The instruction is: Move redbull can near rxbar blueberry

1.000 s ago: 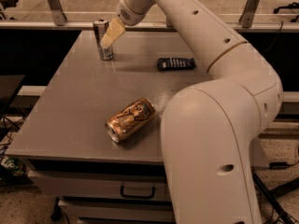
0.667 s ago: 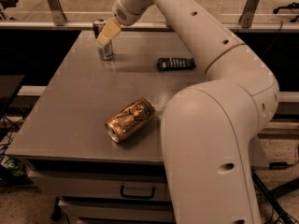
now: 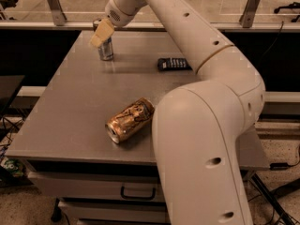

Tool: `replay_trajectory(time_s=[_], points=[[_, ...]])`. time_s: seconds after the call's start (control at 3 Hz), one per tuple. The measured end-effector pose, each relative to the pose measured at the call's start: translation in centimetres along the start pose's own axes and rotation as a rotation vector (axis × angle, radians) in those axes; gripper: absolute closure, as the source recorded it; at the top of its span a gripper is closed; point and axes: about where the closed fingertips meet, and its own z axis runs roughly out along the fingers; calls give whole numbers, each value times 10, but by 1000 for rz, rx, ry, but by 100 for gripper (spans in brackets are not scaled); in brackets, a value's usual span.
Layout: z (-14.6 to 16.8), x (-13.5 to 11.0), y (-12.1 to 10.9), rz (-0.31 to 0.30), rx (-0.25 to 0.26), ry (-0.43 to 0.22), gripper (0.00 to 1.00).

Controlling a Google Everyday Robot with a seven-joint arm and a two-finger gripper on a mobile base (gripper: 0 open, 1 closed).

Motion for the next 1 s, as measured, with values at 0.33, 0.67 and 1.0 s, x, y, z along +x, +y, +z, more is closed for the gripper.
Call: replay_trajectory(time_s=[0.33, 0.67, 1.0], points=[[3, -6, 4, -14, -20, -6, 17], [1, -13, 9, -28, -39, -21, 48], [-3, -16, 10, -35, -45, -27, 71]])
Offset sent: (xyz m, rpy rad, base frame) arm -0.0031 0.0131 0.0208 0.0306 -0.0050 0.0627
